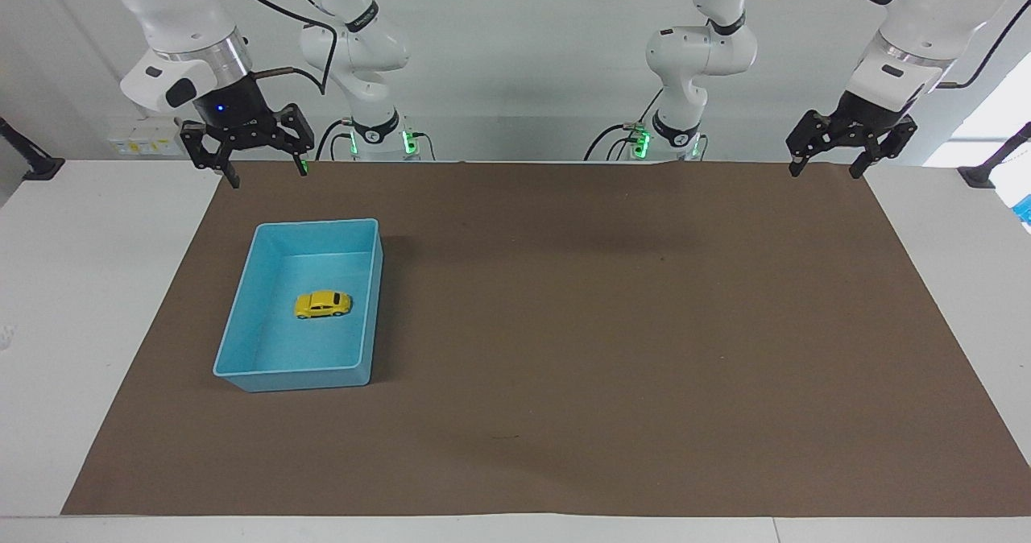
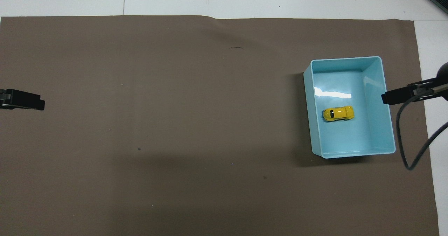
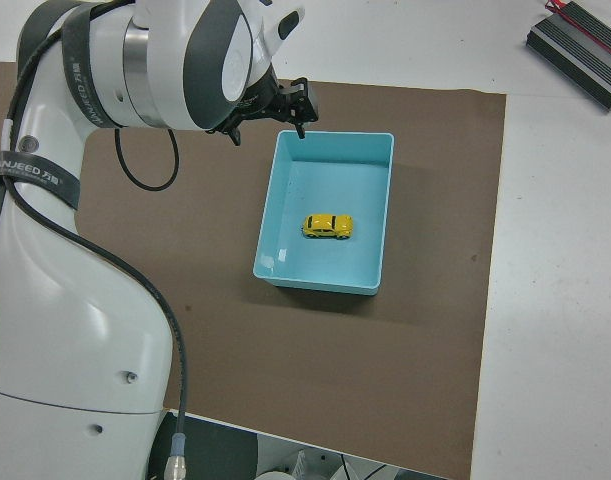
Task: Wind up and store yellow beetle car
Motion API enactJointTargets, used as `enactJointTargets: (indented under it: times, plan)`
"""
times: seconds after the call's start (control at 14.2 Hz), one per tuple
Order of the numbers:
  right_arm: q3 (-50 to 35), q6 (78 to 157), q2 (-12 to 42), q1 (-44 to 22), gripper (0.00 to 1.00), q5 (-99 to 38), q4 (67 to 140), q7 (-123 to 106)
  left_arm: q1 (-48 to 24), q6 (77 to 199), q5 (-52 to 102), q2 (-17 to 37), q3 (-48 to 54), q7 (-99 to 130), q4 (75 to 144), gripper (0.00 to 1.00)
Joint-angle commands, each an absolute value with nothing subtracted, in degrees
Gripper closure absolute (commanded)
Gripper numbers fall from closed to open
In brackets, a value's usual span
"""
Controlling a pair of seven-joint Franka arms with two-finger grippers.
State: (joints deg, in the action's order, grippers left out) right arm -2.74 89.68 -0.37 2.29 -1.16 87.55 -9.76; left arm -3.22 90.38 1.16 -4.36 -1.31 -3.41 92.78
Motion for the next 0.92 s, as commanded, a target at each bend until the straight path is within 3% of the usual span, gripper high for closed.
enactJointTargets:
  times: [0.0,0.85]
  plan:
    - [-2.29,87.45,-0.17,2.11,0.00,-2.28,85.96,-6.77,-2.72,90.35,0.79,-5.19,-1.05,-2.99,93.43,0.00]
    - [-1.41,85.43,-0.17,2.20,0.00,-2.73,85.43,-1.41,-2.72,90.26,0.79,-5.10,-1.05,-2.99,93.43,0.00]
